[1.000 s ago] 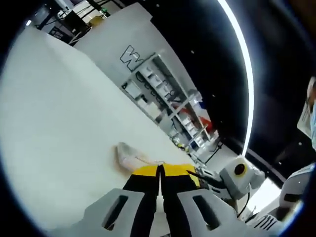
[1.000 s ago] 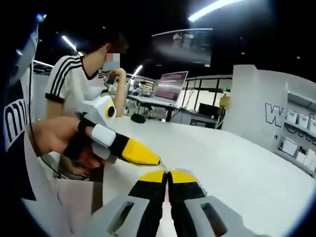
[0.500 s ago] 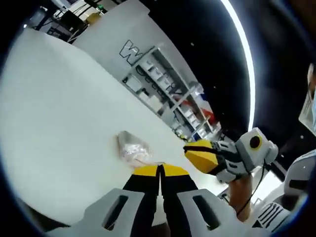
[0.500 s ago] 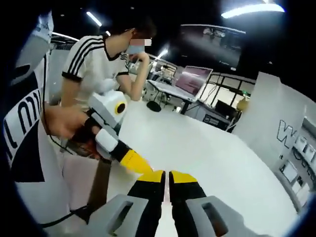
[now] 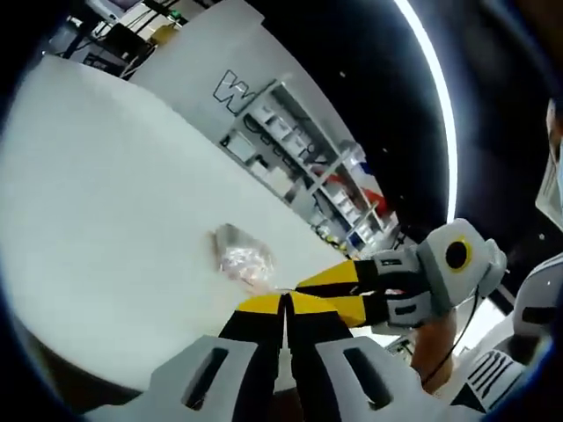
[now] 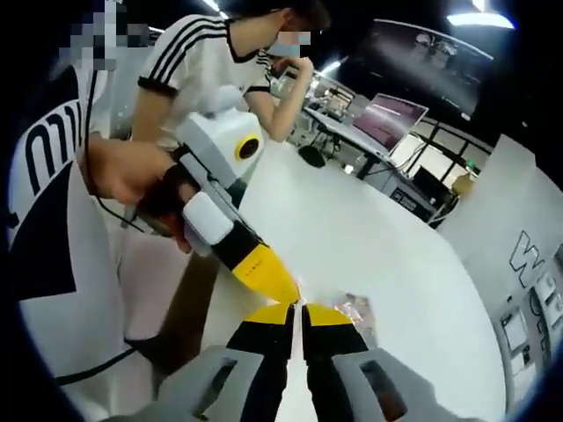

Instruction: Open the resealable bag by pulling the two sides of the seal apart until the entire bag opening is separated and visibly accessible.

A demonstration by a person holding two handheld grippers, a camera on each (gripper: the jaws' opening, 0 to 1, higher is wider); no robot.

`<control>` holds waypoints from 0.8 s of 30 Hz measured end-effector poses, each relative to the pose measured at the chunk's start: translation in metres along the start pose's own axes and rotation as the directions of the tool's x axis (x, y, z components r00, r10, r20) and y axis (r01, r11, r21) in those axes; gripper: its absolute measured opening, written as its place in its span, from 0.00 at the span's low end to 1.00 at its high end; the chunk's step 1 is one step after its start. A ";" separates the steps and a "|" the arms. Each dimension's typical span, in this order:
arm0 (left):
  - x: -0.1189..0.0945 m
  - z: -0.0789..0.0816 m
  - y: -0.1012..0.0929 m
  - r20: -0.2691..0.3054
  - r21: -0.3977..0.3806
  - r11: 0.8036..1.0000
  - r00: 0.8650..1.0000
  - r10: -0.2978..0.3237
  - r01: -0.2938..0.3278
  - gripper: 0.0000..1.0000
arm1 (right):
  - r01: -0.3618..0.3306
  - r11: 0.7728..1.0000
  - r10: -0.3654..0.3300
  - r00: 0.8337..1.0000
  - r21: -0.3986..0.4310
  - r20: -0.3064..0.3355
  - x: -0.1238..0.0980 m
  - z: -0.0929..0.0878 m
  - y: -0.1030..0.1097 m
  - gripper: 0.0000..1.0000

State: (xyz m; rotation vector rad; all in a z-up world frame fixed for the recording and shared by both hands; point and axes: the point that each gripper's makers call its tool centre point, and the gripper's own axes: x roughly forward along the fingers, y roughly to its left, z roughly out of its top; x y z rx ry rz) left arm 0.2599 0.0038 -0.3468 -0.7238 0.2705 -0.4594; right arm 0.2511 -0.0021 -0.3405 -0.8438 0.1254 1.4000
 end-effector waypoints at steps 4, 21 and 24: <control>0.000 -0.001 0.000 -0.003 0.015 1.000 1.000 0.007 -0.007 0.02 | 0.002 1.000 -0.002 1.000 -0.001 -0.002 0.000 0.000 0.000 0.00; -0.002 -0.004 -0.001 -0.033 -0.006 1.000 0.999 0.022 -0.022 0.01 | 0.054 0.994 -0.059 0.997 0.096 0.046 -0.006 0.008 -0.006 0.00; -0.002 -0.008 0.000 -0.047 -0.033 0.999 0.999 0.020 -0.022 0.01 | 0.077 0.991 -0.084 0.994 0.109 0.064 -0.009 0.012 -0.012 0.00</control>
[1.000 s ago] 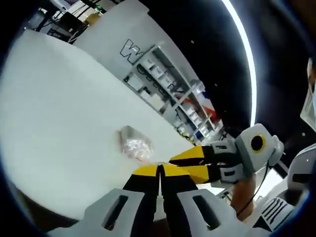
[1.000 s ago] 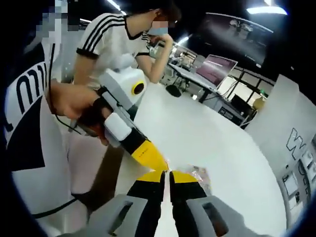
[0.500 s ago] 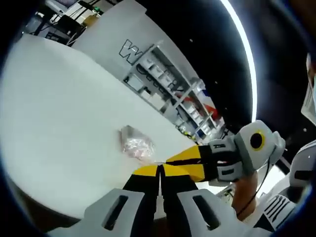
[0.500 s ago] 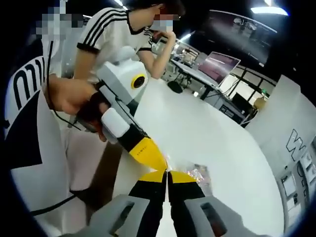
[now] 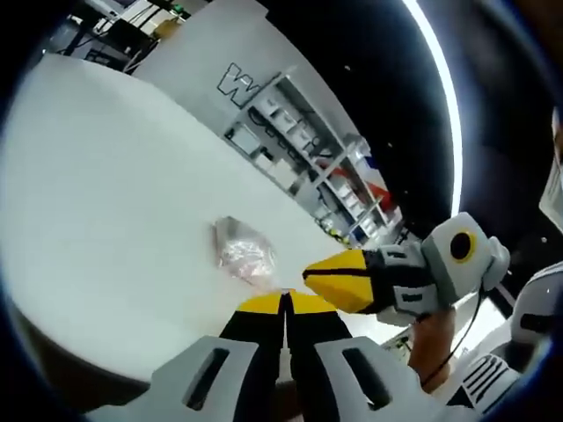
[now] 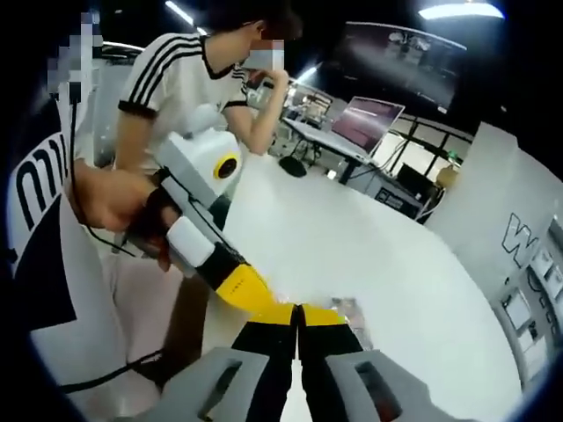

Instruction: Open the resealable bag by pulling the two sides of the seal apart until the entire bag opening is separated and visibly accessible.

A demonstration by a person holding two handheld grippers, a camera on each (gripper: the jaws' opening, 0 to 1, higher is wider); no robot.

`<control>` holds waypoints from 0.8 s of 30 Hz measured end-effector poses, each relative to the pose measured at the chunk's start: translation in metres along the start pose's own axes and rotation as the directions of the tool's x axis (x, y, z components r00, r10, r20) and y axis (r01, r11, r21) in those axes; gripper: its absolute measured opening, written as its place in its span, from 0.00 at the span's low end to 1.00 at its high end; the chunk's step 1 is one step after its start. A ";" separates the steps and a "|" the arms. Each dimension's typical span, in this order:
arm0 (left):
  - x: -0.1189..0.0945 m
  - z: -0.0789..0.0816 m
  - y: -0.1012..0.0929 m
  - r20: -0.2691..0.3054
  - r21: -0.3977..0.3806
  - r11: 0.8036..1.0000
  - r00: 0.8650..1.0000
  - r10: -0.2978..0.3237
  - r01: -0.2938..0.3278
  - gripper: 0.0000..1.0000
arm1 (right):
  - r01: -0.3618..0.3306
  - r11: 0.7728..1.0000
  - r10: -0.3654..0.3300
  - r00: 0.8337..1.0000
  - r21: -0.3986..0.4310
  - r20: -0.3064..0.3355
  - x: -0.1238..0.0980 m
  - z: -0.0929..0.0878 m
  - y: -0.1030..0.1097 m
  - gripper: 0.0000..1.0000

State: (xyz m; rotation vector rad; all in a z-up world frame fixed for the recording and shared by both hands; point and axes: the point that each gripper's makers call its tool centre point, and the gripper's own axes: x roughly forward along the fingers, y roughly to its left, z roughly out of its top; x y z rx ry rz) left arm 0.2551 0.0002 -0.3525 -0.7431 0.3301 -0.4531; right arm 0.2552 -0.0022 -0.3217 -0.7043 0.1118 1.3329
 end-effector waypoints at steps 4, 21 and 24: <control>0.000 0.000 -0.001 0.008 -0.006 1.000 1.000 -0.010 0.010 0.01 | -0.008 1.000 0.008 1.000 0.011 0.006 -0.004 -0.002 -0.002 0.00; -0.002 0.002 -0.003 0.031 0.006 1.000 0.999 -0.013 0.013 0.01 | -0.082 0.995 0.078 0.995 -0.054 -0.064 0.006 -0.015 0.018 0.00; -0.002 0.001 -0.003 0.029 0.011 1.000 0.999 -0.013 0.013 0.01 | -0.085 0.995 0.082 0.994 -0.050 -0.070 0.006 -0.016 0.017 0.00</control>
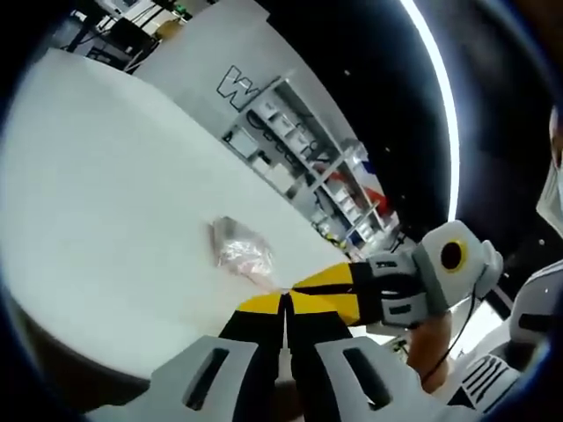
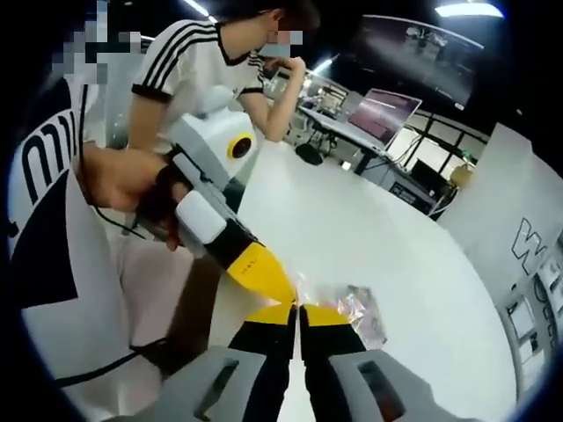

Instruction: Open the resealable bag by pulling the two sides of the seal apart until the entire bag opening is separated and visibly accessible.

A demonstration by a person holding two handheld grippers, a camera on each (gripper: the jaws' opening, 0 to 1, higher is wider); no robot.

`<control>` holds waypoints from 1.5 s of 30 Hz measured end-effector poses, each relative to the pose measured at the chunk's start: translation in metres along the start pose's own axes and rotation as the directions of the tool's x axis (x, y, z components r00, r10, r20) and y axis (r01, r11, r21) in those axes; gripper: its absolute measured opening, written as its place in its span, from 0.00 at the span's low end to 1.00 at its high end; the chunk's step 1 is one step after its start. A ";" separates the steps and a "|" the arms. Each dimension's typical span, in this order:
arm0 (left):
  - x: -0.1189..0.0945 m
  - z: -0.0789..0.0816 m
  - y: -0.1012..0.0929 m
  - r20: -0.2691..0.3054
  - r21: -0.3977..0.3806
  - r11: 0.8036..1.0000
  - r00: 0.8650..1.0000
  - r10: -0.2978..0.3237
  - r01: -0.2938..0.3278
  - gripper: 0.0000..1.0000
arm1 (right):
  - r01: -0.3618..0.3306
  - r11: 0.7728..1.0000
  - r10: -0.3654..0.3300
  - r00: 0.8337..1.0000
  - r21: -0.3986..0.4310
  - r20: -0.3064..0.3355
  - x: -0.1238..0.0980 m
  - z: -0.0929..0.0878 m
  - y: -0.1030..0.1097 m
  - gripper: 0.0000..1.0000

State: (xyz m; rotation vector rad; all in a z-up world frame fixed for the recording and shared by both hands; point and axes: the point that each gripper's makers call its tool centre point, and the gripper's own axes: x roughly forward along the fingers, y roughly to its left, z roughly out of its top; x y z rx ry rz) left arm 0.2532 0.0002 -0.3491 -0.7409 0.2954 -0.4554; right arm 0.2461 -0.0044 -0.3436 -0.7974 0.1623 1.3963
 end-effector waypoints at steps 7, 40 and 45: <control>0.000 -0.001 -0.001 -0.012 0.014 1.000 1.000 0.002 -0.002 0.01 | 0.013 0.997 -0.013 1.000 0.072 -0.001 -0.002 0.001 -0.002 0.00; 0.003 0.017 -0.010 0.089 -0.208 0.974 0.993 -0.071 0.089 0.09 | 0.123 0.992 -0.124 0.990 0.019 0.070 -0.012 0.018 -0.019 0.00; 0.005 0.017 -0.012 0.089 -0.230 0.968 0.993 -0.079 0.098 0.05 | 0.120 0.993 -0.121 0.991 0.015 0.065 -0.011 0.016 -0.019 0.00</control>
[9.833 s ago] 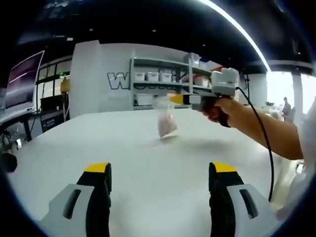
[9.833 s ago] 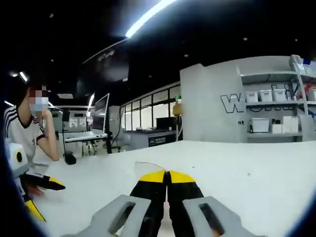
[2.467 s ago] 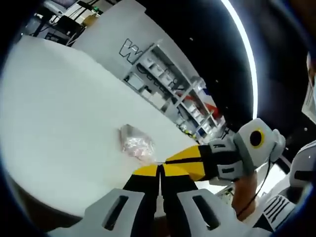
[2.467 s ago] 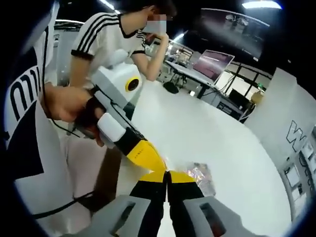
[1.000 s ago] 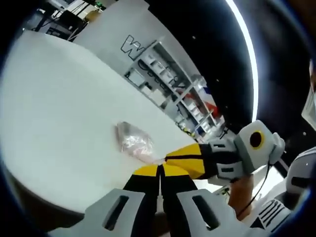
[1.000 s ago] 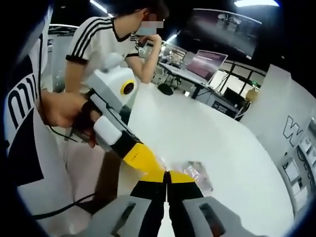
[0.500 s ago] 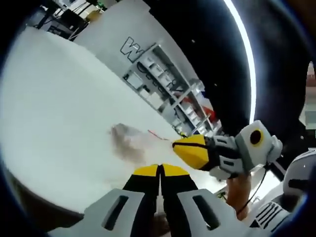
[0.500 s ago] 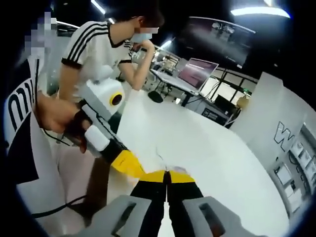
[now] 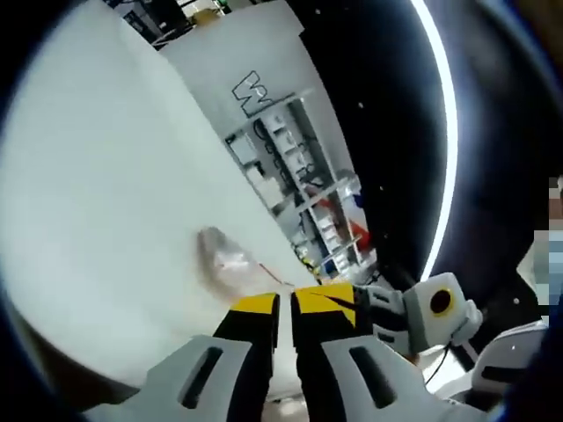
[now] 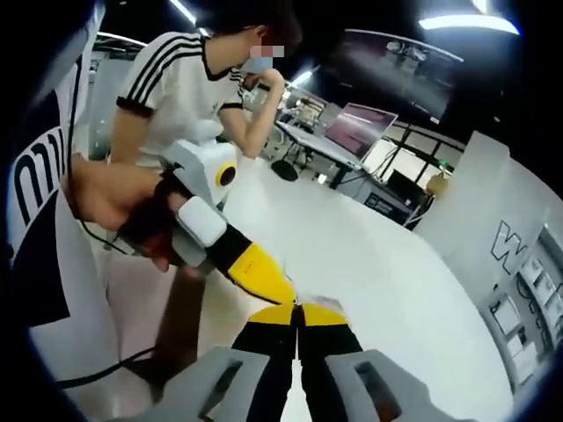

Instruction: Open the resealable bag by pulling the two sides of the seal apart until the entire bag opening is separated and visibly accessible.

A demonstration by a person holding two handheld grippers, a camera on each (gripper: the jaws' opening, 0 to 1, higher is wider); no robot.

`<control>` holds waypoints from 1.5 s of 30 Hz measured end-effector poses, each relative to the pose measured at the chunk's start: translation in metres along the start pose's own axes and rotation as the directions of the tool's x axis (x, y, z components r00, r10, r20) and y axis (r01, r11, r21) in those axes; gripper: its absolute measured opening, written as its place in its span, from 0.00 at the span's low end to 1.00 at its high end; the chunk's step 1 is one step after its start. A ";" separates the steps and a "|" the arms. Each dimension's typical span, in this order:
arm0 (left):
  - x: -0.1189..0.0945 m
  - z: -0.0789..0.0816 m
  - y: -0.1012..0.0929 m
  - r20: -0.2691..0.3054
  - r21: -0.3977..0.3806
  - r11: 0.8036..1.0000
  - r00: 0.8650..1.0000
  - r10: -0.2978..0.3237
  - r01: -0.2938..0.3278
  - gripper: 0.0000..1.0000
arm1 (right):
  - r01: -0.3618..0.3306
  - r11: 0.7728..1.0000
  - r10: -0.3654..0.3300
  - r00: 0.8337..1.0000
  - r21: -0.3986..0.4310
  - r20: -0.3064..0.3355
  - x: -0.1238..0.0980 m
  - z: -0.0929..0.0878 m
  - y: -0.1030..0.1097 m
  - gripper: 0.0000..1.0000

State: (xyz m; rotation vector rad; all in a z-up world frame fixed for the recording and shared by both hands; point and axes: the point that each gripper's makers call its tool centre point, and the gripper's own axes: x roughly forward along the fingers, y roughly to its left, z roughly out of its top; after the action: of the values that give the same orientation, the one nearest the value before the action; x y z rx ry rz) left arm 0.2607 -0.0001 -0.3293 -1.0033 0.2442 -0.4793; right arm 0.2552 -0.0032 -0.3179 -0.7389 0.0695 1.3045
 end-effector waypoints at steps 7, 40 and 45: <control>0.001 -0.004 0.000 -0.014 -0.010 1.000 1.000 -0.005 0.005 0.02 | -0.020 1.000 0.020 1.000 0.005 -0.013 0.001 -0.004 0.005 0.00; -0.003 -0.012 0.008 -0.051 0.083 0.995 0.997 0.052 -0.048 0.00 | -0.058 0.998 0.058 0.998 0.020 -0.002 -0.002 -0.003 0.005 0.00; -0.004 -0.012 0.007 -0.047 0.114 0.992 0.997 0.056 -0.050 0.00 | -0.081 0.997 0.081 0.997 0.019 -0.010 -0.008 0.000 0.008 0.00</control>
State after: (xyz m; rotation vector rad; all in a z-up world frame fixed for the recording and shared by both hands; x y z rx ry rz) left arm 0.2543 -0.0037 -0.3412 -0.8737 0.2851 -0.4651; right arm 0.2463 -0.0093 -0.3183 -0.7336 0.1207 1.3757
